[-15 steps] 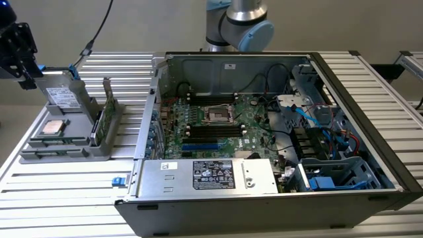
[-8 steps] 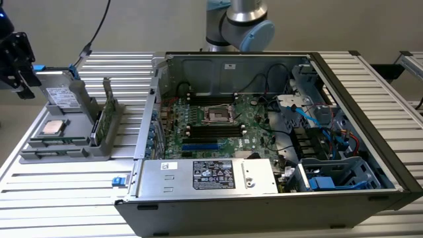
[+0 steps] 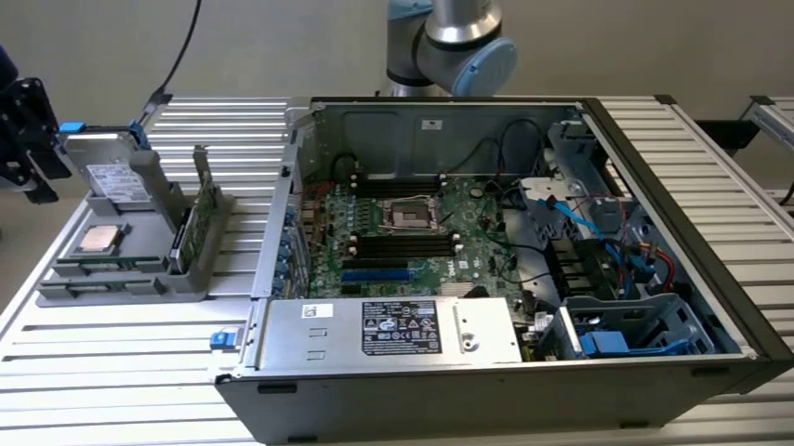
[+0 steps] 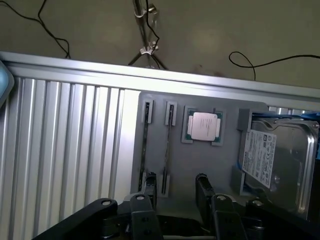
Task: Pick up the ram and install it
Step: 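Pick up the ram and move it above insertion slot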
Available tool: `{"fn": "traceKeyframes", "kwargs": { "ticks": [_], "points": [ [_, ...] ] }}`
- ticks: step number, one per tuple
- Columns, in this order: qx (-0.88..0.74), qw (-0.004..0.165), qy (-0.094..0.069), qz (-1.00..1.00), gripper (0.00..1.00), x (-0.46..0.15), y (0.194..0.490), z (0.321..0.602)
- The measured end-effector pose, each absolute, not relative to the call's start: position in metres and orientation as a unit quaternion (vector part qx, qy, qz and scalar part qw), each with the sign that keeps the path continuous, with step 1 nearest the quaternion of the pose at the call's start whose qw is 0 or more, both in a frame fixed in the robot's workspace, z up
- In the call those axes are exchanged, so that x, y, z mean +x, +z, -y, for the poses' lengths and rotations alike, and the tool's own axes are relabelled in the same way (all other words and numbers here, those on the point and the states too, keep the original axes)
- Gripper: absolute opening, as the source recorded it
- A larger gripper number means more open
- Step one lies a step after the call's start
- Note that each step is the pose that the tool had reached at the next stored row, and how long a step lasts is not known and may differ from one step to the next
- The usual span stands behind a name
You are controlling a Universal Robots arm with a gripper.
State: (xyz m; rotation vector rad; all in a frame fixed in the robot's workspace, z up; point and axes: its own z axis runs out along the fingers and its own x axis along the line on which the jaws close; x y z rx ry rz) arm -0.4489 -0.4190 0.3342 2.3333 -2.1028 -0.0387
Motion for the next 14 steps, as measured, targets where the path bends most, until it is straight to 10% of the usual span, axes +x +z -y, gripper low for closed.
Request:
{"fn": "traceKeyframes", "kwargs": {
  "ticks": [14],
  "points": [
    [0.745,0.000,-0.012,0.667,0.45,-0.453,0.310,0.434]
  ]
}}
